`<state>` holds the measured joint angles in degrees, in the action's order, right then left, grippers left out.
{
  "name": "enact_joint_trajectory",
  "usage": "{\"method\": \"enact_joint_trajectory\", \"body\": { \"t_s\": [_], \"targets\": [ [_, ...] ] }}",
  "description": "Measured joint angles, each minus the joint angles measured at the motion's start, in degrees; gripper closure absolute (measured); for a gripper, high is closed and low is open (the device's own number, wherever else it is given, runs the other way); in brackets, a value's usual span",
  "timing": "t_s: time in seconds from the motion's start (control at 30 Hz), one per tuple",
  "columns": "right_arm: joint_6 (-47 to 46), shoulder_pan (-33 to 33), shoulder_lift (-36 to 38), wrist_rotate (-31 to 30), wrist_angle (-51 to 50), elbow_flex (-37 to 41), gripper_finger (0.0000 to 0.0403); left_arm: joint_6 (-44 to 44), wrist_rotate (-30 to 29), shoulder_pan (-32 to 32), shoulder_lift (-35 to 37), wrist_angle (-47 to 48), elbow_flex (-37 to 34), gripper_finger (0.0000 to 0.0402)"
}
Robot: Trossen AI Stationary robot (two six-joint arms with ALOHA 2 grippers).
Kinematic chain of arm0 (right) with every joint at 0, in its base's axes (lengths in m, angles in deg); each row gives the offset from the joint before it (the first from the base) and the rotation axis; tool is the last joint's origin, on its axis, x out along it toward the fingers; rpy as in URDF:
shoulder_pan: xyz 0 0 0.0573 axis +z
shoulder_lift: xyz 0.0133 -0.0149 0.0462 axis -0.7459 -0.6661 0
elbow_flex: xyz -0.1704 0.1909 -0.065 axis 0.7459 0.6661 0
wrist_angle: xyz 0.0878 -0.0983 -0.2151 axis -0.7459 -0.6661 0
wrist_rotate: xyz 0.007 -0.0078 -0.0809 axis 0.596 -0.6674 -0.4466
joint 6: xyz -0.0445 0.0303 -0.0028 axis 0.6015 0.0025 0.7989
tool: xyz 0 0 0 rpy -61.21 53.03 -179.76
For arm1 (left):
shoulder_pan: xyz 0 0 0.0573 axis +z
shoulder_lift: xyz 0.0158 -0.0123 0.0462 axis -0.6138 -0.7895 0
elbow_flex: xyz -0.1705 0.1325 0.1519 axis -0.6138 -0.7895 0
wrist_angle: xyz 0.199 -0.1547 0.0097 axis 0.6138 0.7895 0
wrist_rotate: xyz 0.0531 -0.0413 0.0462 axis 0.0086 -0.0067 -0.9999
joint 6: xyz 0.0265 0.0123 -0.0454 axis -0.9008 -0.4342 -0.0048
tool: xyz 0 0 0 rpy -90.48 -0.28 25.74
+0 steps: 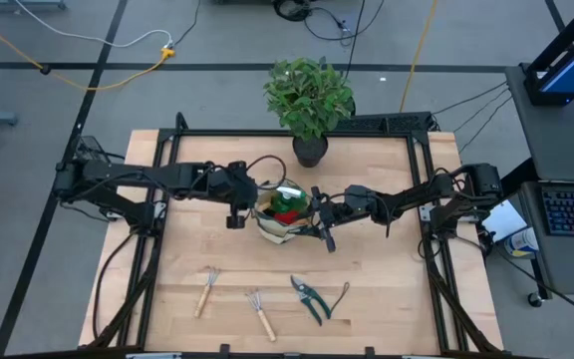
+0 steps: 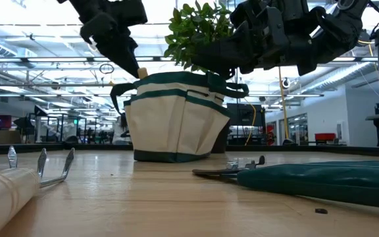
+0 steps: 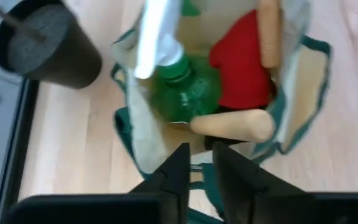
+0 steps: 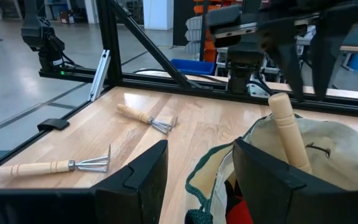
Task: Pick & Place Garden tools in Gardening bag
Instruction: Put the hand trowel in the gardening bag
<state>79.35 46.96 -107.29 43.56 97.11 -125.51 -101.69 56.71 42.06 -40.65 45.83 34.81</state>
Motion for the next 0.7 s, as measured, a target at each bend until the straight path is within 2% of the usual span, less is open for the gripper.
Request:
{"method": "enact_joint_trajectory", "body": {
  "t_s": [0.2,0.33,0.57,0.7],
  "targets": [
    [0.0,0.02,0.0,0.02,-0.01,0.0,0.0232,-8.66,0.49,-2.6,-0.57,1.4,0.0,0.0275],
    [0.0,0.02,0.0,0.02,-0.04,-0.02,0.0232,-11.69,0.21,-3.68,-1.08,0.51,0.01,0.0258],
    [0.0,0.02,0.04,0.02,-0.59,-0.02,0.0232,-15.27,-0.23,-4.11,-6.43,0.39,0.02,0.0272],
    [0.0,0.02,0.04,-0.02,-1.27,-0.02,0.0232,-20.35,-4.21,-5.0,-7.45,0.35,0.0,0.0294]
  ]
}}
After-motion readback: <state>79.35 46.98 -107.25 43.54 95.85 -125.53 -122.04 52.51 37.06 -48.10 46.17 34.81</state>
